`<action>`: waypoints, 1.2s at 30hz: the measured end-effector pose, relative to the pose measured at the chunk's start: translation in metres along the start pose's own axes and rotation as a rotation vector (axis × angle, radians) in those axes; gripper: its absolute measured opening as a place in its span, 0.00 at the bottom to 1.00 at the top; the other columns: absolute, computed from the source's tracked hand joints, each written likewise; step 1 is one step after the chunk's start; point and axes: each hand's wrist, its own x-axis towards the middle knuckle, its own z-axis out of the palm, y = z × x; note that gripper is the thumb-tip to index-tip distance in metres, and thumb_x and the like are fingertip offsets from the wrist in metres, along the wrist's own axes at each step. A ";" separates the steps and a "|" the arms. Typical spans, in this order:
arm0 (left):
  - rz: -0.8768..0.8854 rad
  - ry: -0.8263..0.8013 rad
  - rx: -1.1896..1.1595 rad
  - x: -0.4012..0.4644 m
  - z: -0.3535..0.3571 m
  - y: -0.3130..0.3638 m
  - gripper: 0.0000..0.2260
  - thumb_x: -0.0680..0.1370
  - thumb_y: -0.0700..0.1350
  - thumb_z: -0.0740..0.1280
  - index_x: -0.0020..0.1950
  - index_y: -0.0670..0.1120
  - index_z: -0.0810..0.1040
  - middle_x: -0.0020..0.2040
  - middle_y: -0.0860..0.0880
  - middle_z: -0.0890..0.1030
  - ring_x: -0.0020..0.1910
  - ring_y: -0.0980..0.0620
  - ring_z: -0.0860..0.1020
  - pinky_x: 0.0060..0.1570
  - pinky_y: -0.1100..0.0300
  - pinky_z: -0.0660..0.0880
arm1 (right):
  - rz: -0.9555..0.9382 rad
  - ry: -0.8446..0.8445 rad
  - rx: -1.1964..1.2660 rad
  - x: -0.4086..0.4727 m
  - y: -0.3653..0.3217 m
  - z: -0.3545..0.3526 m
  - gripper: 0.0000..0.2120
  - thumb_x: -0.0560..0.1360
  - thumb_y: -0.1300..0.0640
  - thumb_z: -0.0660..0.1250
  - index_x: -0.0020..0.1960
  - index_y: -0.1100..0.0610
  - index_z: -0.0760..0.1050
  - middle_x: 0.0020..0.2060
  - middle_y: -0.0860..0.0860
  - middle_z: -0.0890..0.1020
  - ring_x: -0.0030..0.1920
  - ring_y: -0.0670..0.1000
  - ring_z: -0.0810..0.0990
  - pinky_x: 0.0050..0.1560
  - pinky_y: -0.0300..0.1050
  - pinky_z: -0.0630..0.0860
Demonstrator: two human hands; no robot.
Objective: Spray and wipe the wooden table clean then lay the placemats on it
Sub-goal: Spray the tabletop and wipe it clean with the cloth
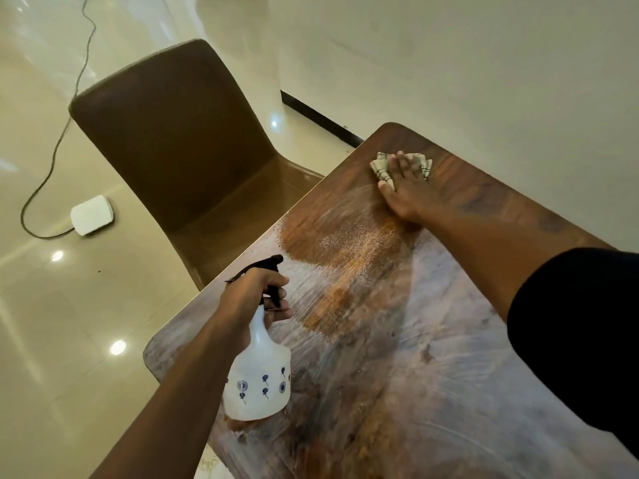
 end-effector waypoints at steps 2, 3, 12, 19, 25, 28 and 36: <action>0.018 0.001 -0.010 -0.001 -0.001 0.000 0.06 0.79 0.36 0.70 0.53 0.34 0.79 0.37 0.40 0.76 0.34 0.44 0.77 0.25 0.59 0.79 | 0.024 0.026 -0.005 -0.005 -0.011 0.008 0.36 0.86 0.36 0.43 0.84 0.53 0.33 0.84 0.52 0.35 0.83 0.56 0.34 0.82 0.66 0.45; 0.018 0.005 -0.009 -0.001 -0.002 -0.001 0.06 0.78 0.36 0.70 0.52 0.35 0.79 0.36 0.40 0.76 0.32 0.45 0.77 0.27 0.57 0.80 | 0.027 0.051 -0.017 -0.011 -0.021 0.013 0.36 0.86 0.37 0.43 0.84 0.54 0.33 0.84 0.53 0.36 0.83 0.57 0.35 0.82 0.66 0.44; 0.045 0.070 -0.023 -0.026 -0.014 -0.011 0.03 0.77 0.34 0.69 0.49 0.35 0.80 0.34 0.41 0.76 0.29 0.45 0.76 0.39 0.49 0.84 | -0.503 -0.029 -0.214 -0.094 -0.172 0.086 0.35 0.85 0.38 0.41 0.84 0.53 0.33 0.84 0.53 0.37 0.83 0.55 0.35 0.82 0.65 0.40; 0.043 0.080 -0.018 -0.052 -0.010 -0.039 0.03 0.78 0.36 0.69 0.46 0.35 0.80 0.35 0.41 0.77 0.33 0.43 0.79 0.32 0.54 0.82 | -0.644 -0.048 -0.301 -0.101 -0.148 0.078 0.34 0.86 0.37 0.41 0.84 0.51 0.34 0.84 0.50 0.37 0.83 0.52 0.35 0.82 0.62 0.41; 0.105 0.102 -0.040 -0.074 -0.006 -0.076 0.02 0.79 0.35 0.69 0.48 0.39 0.81 0.34 0.41 0.77 0.33 0.43 0.78 0.40 0.47 0.86 | -0.237 0.023 -0.095 -0.109 -0.058 0.047 0.33 0.86 0.38 0.42 0.84 0.51 0.34 0.84 0.50 0.36 0.83 0.54 0.35 0.81 0.65 0.40; 0.117 0.119 -0.039 -0.087 -0.006 -0.089 0.07 0.78 0.34 0.69 0.45 0.44 0.83 0.33 0.42 0.78 0.31 0.44 0.78 0.59 0.34 0.79 | -0.106 0.030 -0.062 -0.113 -0.046 0.043 0.33 0.86 0.39 0.43 0.85 0.51 0.36 0.84 0.49 0.37 0.84 0.53 0.36 0.80 0.62 0.38; 0.129 0.145 -0.145 -0.118 -0.023 -0.103 0.09 0.79 0.33 0.67 0.42 0.44 0.81 0.32 0.42 0.76 0.29 0.45 0.76 0.42 0.47 0.82 | -0.310 -0.015 -0.106 -0.141 -0.122 0.077 0.34 0.86 0.38 0.43 0.85 0.52 0.35 0.84 0.52 0.37 0.83 0.57 0.36 0.81 0.68 0.43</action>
